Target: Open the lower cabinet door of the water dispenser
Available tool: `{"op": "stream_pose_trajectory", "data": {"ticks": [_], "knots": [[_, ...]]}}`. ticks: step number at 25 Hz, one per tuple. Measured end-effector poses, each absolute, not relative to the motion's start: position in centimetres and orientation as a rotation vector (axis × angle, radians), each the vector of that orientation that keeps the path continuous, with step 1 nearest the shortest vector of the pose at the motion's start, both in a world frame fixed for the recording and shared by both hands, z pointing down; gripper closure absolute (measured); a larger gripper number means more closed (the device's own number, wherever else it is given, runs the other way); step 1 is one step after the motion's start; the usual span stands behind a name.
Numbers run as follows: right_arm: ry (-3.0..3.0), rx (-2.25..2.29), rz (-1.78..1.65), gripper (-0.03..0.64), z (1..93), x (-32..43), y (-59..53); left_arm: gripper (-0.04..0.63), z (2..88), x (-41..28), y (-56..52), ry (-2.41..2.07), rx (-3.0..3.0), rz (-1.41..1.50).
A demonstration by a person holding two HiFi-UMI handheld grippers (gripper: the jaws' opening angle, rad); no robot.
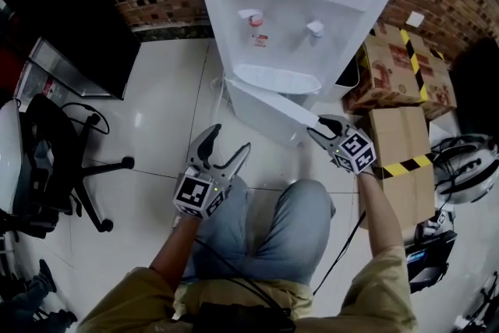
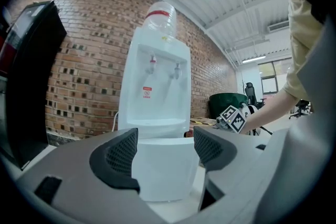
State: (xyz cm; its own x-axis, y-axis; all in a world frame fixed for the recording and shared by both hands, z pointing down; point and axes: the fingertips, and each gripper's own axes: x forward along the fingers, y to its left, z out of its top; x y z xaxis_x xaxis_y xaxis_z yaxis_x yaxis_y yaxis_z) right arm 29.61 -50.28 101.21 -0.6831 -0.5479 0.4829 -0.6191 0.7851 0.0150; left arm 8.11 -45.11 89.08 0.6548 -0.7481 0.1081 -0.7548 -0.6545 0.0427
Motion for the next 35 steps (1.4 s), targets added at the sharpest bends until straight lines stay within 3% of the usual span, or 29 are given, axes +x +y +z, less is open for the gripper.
{"op": "stream_pose_trajectory", "data": {"ticks": [11,17,26,35], "knots": [[-2.421,0.490,0.180,0.379,100.4,16.7,-41.7,0.272,87.6,1.6,-45.6,-1.442,2.707,0.083],[-2.525,0.479,0.363,0.367,101.3,8.6,-40.0,0.272,86.6,-3.2,-45.0,-1.586,2.633,0.047],[-2.701,0.541,0.510,0.374,102.1,-4.6,-42.1,0.272,85.2,-13.0,-40.9,-1.883,2.483,0.111],[-2.708,0.693,0.371,0.420,101.0,-15.1,-48.4,0.272,84.0,-15.9,-38.8,-1.992,2.435,0.089]]}}
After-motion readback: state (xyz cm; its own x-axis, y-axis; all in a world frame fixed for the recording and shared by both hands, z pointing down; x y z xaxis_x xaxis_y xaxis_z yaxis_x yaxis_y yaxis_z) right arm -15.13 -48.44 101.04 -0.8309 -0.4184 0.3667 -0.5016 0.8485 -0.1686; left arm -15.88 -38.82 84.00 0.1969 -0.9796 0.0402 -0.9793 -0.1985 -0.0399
